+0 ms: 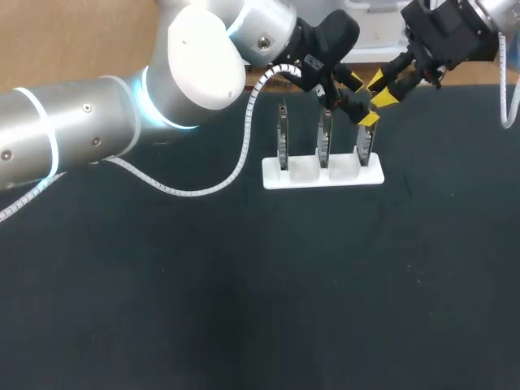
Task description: Pick up the optical module with the left hand, and insert it into the network port with the right hand.
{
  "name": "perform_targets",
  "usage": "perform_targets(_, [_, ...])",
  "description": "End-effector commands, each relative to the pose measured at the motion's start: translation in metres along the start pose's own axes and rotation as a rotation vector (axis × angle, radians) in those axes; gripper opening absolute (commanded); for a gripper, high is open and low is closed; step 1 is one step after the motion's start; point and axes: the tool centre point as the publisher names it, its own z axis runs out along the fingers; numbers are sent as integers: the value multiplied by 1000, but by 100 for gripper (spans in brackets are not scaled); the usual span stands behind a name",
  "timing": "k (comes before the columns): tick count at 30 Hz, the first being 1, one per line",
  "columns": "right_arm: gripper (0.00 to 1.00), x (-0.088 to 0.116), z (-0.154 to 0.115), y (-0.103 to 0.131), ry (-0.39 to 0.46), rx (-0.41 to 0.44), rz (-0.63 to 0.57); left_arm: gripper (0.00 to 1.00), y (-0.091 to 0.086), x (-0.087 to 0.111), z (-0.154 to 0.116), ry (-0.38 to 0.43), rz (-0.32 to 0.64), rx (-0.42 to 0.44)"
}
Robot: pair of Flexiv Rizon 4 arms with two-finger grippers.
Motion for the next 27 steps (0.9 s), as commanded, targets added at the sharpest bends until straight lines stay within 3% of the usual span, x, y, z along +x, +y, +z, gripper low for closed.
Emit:
perform_targets(1, [100, 0, -3, 3, -10, 10, 5, 100, 2, -1, 1, 2, 1, 3])
perform_targets(7, [100, -3, -17, 3, -45, 42, 19, 100, 2, -1, 1, 2, 1, 3])
perform_targets(12, [93, 0, -26, 3, -60, 62, 34, 100, 2, -1, 1, 2, 1, 3])
perform_targets(13, [75, 0, -26, 3, -64, 64, 37, 100, 2, -1, 1, 2, 1, 3])
perform_targets(18, [32, 1, -27, 4, -81, 73, 44, 100, 2, -1, 1, 2, 1, 3])
perform_targets(20, [0, 1, -28, 4, -91, 74, 45, 100, 2, -1, 1, 2, 1, 3])
perform_targets(27, [0, 2, -28, 6, -114, 80, 52, 100, 2, -1, 1, 2, 1, 3])
